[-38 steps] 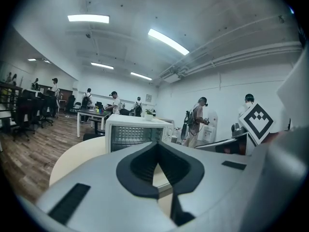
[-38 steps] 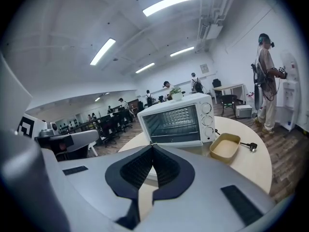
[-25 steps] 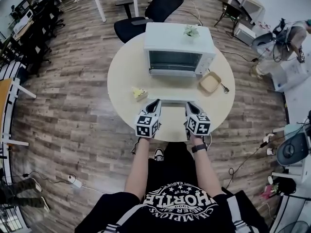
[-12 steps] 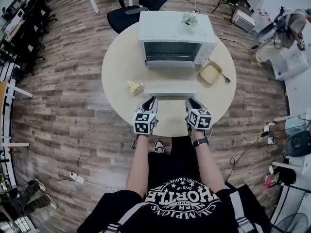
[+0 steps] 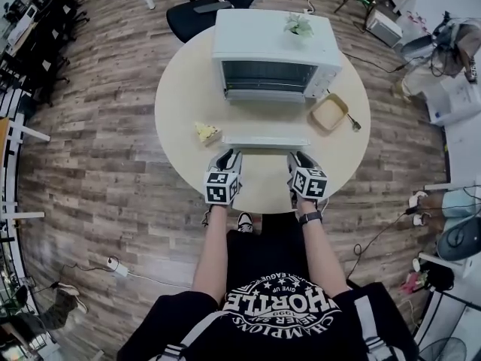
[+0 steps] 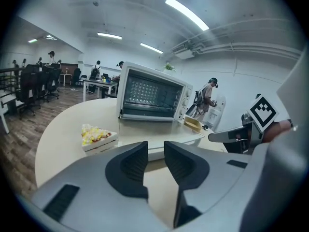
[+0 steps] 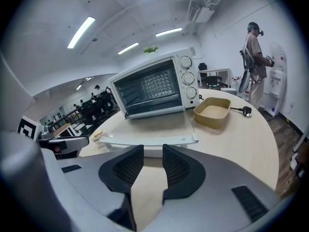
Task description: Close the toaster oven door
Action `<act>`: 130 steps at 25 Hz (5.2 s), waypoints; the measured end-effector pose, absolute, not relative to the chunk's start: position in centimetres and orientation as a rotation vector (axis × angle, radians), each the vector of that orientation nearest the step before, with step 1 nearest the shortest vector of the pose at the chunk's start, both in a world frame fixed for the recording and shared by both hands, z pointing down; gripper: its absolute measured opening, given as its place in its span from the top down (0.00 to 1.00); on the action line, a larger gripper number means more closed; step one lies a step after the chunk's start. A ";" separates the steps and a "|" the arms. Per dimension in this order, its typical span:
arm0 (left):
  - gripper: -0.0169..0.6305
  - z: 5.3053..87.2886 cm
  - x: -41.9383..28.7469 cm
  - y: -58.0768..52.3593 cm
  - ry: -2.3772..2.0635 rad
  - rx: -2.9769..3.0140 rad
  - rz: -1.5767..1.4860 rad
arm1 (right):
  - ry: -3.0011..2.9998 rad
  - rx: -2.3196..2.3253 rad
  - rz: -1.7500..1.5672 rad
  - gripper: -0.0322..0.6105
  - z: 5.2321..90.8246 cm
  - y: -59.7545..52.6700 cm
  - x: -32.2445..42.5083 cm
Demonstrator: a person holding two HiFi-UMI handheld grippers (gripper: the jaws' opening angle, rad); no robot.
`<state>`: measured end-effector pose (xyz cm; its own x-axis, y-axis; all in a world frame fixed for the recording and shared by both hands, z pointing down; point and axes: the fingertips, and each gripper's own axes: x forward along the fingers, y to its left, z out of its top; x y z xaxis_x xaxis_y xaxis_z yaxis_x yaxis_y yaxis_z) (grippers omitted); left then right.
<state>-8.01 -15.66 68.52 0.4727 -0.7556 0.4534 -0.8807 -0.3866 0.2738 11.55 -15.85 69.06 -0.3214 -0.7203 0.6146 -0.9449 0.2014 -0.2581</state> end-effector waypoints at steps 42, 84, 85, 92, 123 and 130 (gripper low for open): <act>0.66 76.3 -9.4 -19.9 -1.453 1.967 0.493 | -1.980 1.539 0.947 0.68 76.2 -20.3 15.8; 0.84 75.9 -10.5 -20.6 -1.536 1.885 0.463 | -1.992 1.544 0.947 0.80 75.6 -21.1 16.3; 0.84 75.9 -10.4 -20.6 -1.533 1.888 0.467 | -1.989 1.547 0.948 0.80 75.5 -21.1 16.4; 0.84 75.6 -10.5 -20.6 -1.524 1.897 0.468 | -1.981 1.557 0.954 0.80 75.3 -21.1 16.2; 0.84 73.6 -10.7 -20.8 -1.541 1.930 0.448 | -2.014 1.583 0.947 0.80 73.3 -21.2 16.2; 0.84 73.2 -10.5 -21.1 -1.555 1.940 0.440 | -2.032 1.588 0.945 0.80 72.8 -21.4 16.3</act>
